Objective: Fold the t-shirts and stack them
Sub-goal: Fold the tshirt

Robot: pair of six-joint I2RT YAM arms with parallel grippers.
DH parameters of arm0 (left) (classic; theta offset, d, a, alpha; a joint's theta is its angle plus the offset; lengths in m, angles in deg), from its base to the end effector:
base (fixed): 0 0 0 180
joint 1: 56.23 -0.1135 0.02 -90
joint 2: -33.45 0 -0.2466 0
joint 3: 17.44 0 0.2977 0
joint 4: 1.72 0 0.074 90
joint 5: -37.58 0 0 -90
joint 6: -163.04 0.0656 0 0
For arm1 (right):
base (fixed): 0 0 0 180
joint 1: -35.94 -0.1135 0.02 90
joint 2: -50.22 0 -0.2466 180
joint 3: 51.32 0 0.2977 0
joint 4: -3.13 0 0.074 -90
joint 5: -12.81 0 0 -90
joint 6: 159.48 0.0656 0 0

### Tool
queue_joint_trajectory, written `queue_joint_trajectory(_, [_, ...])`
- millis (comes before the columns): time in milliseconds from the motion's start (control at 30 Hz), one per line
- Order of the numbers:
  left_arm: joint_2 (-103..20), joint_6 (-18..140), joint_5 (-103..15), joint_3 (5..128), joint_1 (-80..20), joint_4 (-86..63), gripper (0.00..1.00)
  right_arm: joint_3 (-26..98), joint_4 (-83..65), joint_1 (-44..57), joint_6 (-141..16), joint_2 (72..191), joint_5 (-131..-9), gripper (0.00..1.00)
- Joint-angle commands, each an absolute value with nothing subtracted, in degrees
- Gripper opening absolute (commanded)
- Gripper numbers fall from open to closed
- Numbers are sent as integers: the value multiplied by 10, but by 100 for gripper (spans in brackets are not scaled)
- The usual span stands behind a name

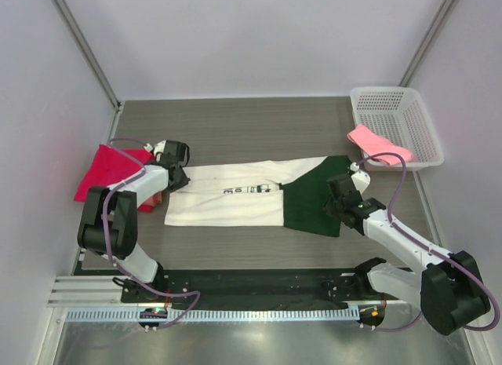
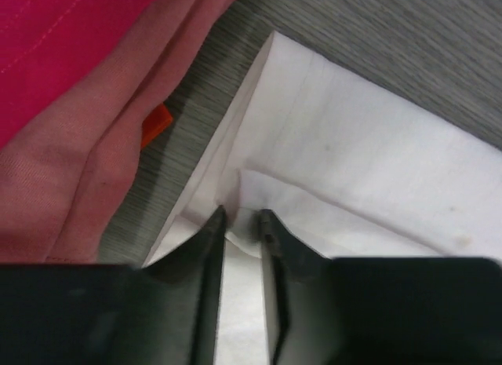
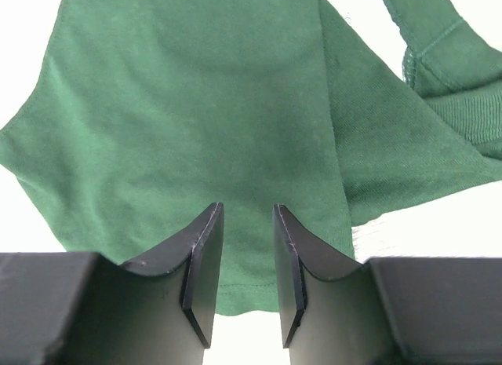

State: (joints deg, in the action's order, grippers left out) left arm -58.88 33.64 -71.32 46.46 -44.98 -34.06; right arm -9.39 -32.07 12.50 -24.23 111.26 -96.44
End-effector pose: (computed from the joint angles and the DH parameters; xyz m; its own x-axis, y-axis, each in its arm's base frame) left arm 0.3555 -0.0491 0.0994 -0.6801 -0.4770 -0.5568 -0.5205 0.8489 -0.0915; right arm 0.2482 0.0841 0.1214 -0.6660 0.4420 -0.6009 0.3890 0.8931 0.2258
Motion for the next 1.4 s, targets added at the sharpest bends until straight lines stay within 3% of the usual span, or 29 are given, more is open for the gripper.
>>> queue_joint_trajectory(0, [-587,330,-752,481,-449,-331,18,-106,-316,126,-216,1103,-989,37])
queue_joint_trajectory(33, [-585,328,-753,475,-449,-332,0,-110,-317,126,-210,1099,-989,36])
queue_joint_trajectory(467, [-440,292,-793,366,-449,-291,1,-181,-316,136,-73,1091,-1002,30])
queue_joint_trajectory(500, [-438,292,-792,366,-449,-290,6,-182,-315,137,-70,1093,-1001,30])
queue_joint_trajectory(533, [-436,292,-789,363,-449,-290,20,-183,-316,141,-69,1095,-1004,30])
queue_joint_trajectory(600, [-421,290,-780,355,-449,-286,34,-183,-314,144,-69,1098,-1003,30])
queue_joint_trajectory(633, [-410,288,-779,345,-450,-282,51,-182,-312,147,-70,1102,-1002,30])
queue_joint_trajectory(667, [-399,288,-778,340,-448,-280,57,-179,-308,156,-73,1106,-997,30])
queue_joint_trajectory(800, [-334,286,-764,315,-448,-281,73,-162,-277,210,-122,1143,-957,30])
queue_joint_trajectory(933, [-295,290,-730,307,-447,-305,77,-122,-206,269,-173,1234,-884,30])
queue_joint_trajectory(1033, [-300,294,-712,327,-445,-330,77,-22,-182,274,-195,1368,-878,30])
queue_joint_trajectory(1133, [-311,308,-702,347,-435,-348,77,150,-182,275,-210,1537,-825,31])
queue_joint_trajectory(1167, [-319,314,-699,351,-431,-349,77,274,-194,274,-225,1580,-819,33])
queue_joint_trajectory(1200, [-323,317,-696,351,-425,-351,77,345,-220,274,-232,1669,-818,37])
queue_joint_trajectory(1267, [-335,328,-695,358,-405,-353,77,525,-294,273,-261,1733,-826,48])
queue_joint_trajectory(1333, [-340,337,-696,363,-375,-364,76,582,-321,273,-275,1750,-827,65])
queue_joint_trajectory(1367, [-338,341,-700,363,-363,-368,76,575,-317,271,-279,1738,-835,68])
